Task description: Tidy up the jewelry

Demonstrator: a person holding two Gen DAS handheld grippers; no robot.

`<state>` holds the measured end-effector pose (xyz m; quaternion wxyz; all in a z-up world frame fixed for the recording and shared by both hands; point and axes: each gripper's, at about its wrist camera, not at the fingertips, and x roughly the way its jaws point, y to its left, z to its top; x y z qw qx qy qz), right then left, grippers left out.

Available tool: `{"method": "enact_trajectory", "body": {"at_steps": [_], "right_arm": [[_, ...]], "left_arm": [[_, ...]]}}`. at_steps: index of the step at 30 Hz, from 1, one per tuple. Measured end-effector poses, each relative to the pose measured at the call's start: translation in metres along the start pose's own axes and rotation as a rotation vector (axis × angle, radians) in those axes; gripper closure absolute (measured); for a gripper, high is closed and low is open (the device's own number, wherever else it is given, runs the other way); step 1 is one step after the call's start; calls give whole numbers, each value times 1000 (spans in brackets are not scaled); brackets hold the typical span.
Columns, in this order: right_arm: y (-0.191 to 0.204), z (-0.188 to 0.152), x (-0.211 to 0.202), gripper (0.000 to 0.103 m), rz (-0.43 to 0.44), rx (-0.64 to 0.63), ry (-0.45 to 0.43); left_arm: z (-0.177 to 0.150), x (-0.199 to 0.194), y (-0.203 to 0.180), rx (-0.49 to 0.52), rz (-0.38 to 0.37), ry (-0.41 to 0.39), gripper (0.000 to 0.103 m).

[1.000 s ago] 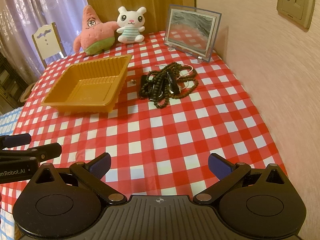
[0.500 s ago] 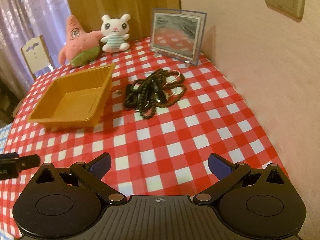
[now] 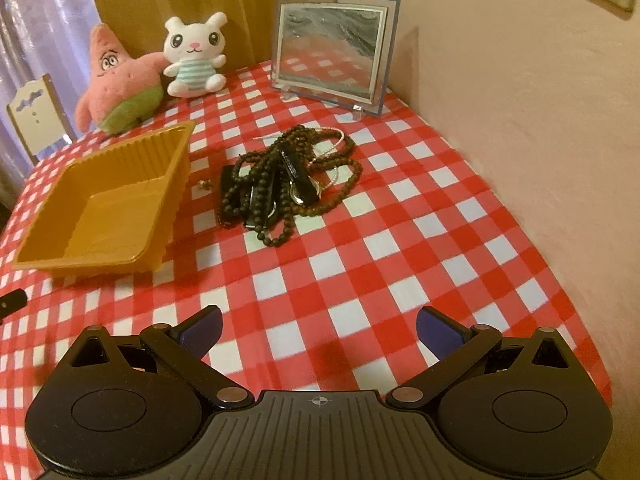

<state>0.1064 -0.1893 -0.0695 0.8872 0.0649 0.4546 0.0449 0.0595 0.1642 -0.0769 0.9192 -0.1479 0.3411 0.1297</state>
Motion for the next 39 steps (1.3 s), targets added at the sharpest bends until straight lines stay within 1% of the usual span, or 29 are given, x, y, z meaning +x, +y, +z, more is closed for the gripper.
{"method": "enact_trajectory", "body": {"at_steps": [5,9,12,15,16,20,22,25,27,34,37,39], "right_arm": [[11,12,20,0,-25,11,5],[19,19,30,0,-36,16,11],[27,22,37,0,-43,6,20],[31,21,43,0,-53,4,40],[32,21,45,0,-55,8,47],[33,19,51,0,-72,20,68],[34,19,52,0,-84,19,72],[34,17,52,0,-98,22,77],[34,16,52,0,-106,25,80],[37,8,48,0,-126,25,91],[38,4,45,0,-136,23,94],[38,1,43,0,-142,23,91]], "left_arm": [[13,23,21,-92,-24,-55,26],[20,43,29,-120,-38,-83,27],[23,58,35,-144,-46,-88,32],[24,73,39,-165,-55,-87,43],[24,77,39,-166,-58,-85,48],[25,88,38,-153,-59,-100,56],[26,91,36,-140,-62,-107,64],[26,93,33,-114,-52,-118,72],[27,95,32,-103,-44,-125,76],[32,103,35,-97,-57,-144,79],[35,103,36,-94,-52,-168,84],[37,100,35,-89,-37,-201,86]]}}
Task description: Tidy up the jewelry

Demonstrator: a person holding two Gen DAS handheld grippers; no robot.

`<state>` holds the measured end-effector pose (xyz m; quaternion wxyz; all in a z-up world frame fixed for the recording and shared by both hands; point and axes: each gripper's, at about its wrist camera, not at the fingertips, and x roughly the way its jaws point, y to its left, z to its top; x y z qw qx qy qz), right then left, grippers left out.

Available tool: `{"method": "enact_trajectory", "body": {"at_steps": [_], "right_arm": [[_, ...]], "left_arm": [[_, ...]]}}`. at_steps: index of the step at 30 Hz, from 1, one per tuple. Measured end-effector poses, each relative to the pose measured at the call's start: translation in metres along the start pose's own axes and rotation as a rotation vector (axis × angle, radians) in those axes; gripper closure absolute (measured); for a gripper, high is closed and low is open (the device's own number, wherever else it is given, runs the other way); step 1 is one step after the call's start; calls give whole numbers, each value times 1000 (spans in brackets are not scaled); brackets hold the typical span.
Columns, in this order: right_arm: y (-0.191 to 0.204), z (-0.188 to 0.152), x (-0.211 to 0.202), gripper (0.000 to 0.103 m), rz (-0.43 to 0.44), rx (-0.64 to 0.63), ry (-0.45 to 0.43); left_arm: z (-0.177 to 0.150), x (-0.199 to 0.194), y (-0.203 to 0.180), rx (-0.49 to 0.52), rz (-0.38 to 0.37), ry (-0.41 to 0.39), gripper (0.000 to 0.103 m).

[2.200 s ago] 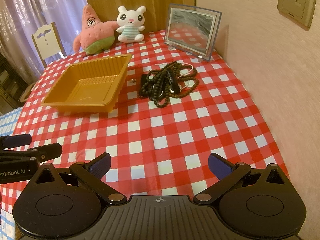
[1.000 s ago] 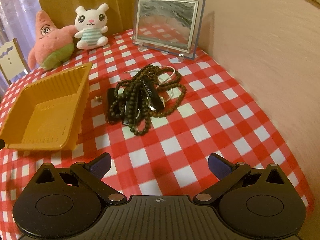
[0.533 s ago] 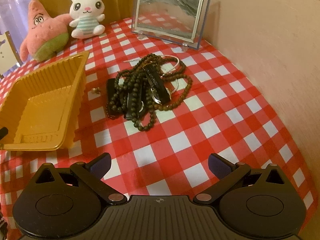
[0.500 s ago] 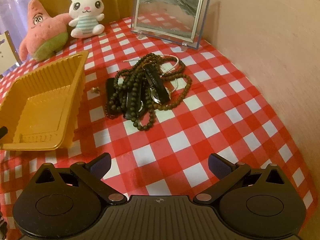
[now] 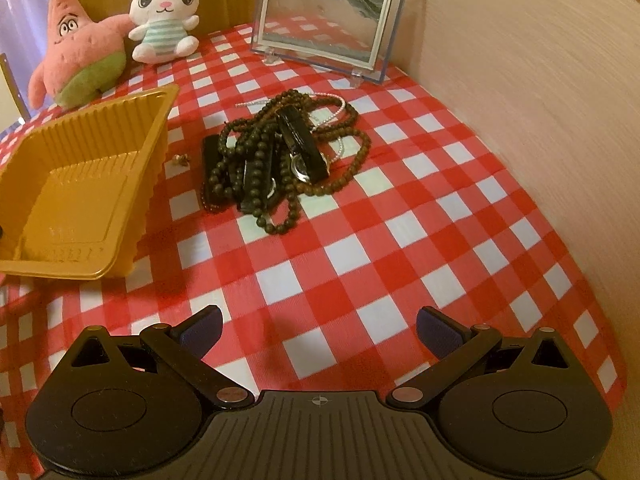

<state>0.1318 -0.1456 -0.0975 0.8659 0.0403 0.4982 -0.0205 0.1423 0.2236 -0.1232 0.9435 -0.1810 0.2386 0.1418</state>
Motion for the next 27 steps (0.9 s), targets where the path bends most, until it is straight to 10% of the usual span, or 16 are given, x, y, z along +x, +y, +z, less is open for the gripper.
{"method": "enact_trajectory", "body": {"at_steps": [18,27], "right_arm": [[-20,9,10,0,17,-24,-85],[-22,27,30,0,82,-58,-79]], "left_arm": [[12,-5,-39,46,163,-142,88],[6,-23,-40,162,48,-105,88]]}}
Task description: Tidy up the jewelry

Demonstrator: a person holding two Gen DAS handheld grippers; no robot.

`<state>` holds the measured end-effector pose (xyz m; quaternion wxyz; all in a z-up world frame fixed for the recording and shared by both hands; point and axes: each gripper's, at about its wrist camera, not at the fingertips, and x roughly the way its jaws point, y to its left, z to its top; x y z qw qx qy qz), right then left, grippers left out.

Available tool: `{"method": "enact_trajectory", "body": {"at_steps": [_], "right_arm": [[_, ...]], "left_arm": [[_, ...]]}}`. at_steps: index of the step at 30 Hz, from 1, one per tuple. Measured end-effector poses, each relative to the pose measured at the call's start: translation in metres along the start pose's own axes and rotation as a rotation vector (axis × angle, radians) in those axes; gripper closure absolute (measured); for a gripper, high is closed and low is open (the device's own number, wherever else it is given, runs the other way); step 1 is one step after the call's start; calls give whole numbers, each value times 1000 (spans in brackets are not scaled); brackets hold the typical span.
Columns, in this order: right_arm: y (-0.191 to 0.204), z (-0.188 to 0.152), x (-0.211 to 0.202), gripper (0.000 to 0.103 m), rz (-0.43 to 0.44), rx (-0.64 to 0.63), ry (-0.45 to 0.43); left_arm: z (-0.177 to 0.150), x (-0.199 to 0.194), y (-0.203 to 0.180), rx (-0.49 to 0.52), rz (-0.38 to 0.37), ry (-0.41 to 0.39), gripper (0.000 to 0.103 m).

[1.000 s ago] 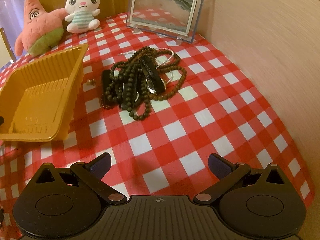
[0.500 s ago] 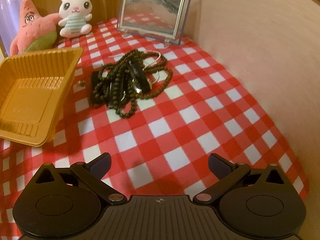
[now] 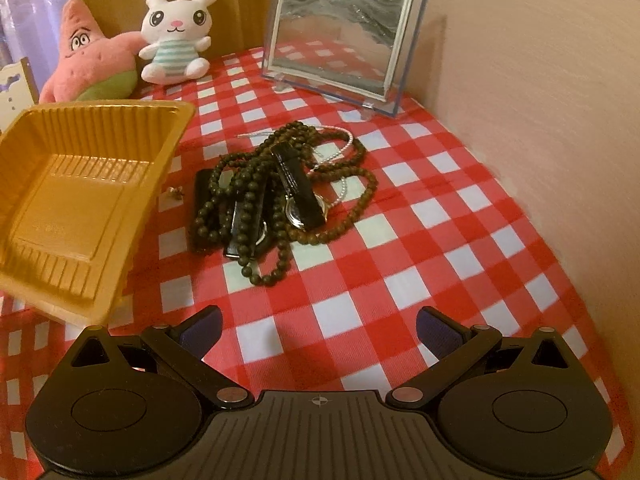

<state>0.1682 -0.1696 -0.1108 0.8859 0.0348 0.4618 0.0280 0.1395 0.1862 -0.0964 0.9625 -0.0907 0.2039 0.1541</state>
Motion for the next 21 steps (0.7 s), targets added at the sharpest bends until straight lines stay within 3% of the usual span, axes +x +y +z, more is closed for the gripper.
{"method": "enact_trajectory", "body": {"at_steps": [8,10,16,21], "right_arm": [[-5,4,7,1,22,-9,-24],[-7,7,7,16,29,-24,-47],[-14,23,11,45,61,-63,-132],[-7,41,29,55,56,-176,-175]], "left_arm": [[-3,0,-2,-78,141,-9,87],[-2,1,-9,-72,169,-26,87],[-2,0,-24,-75,225,-28,86],[-6,-4,-26,-80,257,-14,86]]}}
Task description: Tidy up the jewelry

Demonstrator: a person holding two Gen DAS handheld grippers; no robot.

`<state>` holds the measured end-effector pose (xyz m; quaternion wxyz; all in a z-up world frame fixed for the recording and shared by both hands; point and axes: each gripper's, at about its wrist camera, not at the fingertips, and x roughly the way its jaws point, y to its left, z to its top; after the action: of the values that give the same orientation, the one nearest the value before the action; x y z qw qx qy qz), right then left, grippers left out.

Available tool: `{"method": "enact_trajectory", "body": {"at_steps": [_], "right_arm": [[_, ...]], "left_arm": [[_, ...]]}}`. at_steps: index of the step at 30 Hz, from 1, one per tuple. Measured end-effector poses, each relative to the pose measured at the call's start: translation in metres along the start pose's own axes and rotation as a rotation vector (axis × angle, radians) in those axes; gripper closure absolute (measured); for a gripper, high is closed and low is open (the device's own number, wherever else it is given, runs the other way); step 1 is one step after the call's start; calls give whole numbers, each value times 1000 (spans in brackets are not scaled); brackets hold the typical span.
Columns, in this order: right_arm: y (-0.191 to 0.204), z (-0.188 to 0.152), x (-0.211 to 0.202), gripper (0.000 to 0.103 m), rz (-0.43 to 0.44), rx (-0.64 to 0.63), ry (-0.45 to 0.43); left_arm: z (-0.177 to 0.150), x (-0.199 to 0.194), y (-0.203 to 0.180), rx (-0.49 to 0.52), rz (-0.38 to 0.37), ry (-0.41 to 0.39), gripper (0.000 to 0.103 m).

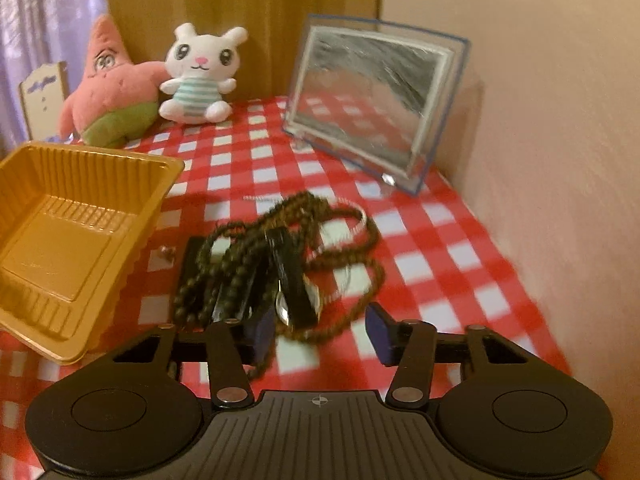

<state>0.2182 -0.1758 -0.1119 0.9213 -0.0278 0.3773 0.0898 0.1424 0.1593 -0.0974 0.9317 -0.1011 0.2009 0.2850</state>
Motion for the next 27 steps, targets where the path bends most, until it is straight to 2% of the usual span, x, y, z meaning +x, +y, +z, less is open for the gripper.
{"method": "enact_trajectory", "body": {"at_steps": [5,8,9,18,22,27], "right_arm": [[6,9,22,64,29,-73,-8],[9,11,33,80,40,-104,22],[8,11,36,88,53,-105,30],[5,34,11,89,133,-57,-35],[21,50,-12,89,254,-29,-94],[59,60,-16,89,402,-33,-91]], "left_arm": [[1,-4,-4,14,10,-6,86],[1,-5,-6,22,14,-7,86],[2,-6,-7,25,15,-6,86],[4,-10,-11,43,25,-4,86],[5,-12,-12,49,30,-6,86],[6,-13,-14,53,35,-4,86]]}}
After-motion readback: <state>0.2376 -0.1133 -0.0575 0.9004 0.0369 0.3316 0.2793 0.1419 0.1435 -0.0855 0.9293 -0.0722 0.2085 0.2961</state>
